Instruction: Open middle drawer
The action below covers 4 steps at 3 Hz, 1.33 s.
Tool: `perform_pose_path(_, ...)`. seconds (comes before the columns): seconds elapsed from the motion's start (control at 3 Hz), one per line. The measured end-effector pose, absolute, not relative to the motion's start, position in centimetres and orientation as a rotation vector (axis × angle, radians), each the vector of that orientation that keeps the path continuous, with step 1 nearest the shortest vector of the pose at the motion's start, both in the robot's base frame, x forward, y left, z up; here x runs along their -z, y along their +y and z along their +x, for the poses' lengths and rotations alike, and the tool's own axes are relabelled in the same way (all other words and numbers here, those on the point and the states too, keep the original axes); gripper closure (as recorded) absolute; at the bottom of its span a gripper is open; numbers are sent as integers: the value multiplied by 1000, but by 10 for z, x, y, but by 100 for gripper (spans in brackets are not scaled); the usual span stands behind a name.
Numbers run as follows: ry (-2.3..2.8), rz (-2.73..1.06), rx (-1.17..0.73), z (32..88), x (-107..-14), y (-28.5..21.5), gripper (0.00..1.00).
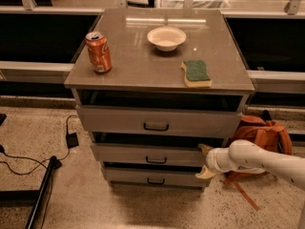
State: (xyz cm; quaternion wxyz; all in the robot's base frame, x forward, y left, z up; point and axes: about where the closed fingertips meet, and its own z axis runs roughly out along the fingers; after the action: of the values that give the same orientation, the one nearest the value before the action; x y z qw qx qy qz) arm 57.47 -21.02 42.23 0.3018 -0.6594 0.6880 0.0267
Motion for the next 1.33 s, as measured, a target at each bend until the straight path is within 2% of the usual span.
perform_pose_path(1.33,1865,-1895,-138,489,-437,-222,34)
